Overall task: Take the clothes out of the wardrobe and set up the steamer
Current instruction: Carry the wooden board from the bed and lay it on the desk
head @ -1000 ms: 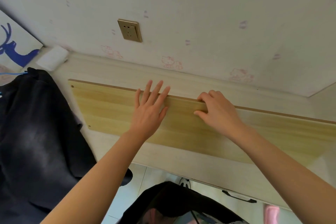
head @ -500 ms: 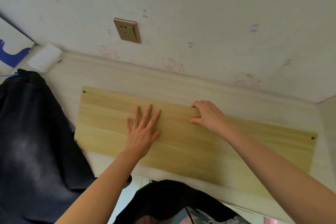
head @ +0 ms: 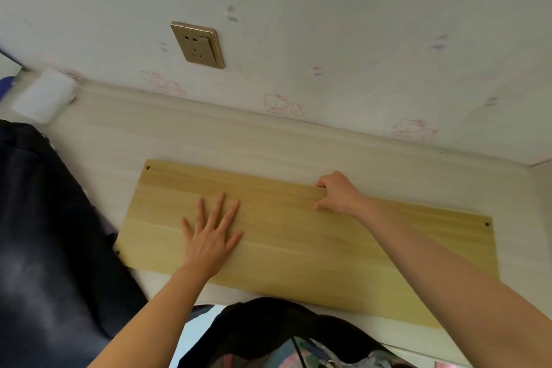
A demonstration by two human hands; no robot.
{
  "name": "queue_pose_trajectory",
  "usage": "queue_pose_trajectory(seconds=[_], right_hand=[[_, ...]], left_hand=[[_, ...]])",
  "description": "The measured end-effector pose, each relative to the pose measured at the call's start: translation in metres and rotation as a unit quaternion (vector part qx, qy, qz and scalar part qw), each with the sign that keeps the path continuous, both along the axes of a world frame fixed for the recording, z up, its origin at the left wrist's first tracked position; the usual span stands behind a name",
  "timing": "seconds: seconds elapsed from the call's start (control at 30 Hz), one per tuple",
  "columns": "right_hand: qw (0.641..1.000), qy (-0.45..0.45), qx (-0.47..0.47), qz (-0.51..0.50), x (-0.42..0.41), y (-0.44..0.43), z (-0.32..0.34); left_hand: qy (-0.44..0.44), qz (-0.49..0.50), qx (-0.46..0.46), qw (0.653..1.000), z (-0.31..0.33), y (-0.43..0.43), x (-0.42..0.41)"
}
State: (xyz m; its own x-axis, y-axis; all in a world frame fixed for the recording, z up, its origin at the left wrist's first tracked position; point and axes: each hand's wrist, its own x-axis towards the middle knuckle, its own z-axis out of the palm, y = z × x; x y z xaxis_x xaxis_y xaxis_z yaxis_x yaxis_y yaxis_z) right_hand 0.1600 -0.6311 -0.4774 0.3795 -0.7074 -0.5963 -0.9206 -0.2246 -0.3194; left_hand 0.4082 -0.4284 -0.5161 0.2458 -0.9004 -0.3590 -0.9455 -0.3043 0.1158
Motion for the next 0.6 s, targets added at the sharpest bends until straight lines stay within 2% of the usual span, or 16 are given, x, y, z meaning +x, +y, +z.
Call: queue_pose_trajectory(seconds=[0.2, 0.37, 0.47, 0.6], right_hand=[[1.000, 0.009, -0.016, 0.023, -0.002, -0.006, -0.009], [0.998, -0.045, -0.035, 0.015, 0.002, -0.009, 0.007], [0.998, -0.014, -0.042, 0.041, -0.001, 0.013, 0.010], [0.993, 0.012, -0.102, 0.054, -0.028, 0.068, -0.006]], left_hand=[[0.011, 0.004, 0.003, 1.000, -0.005, -0.002, 0.000], [0.012, 0.016, 0.006, 1.000, -0.009, -0.002, 0.000], [0.016, 0.020, 0.001, 1.000, -0.010, -0.001, 0.000], [0.023, 0.019, -0.008, 1.000, -0.010, 0.000, -0.001]])
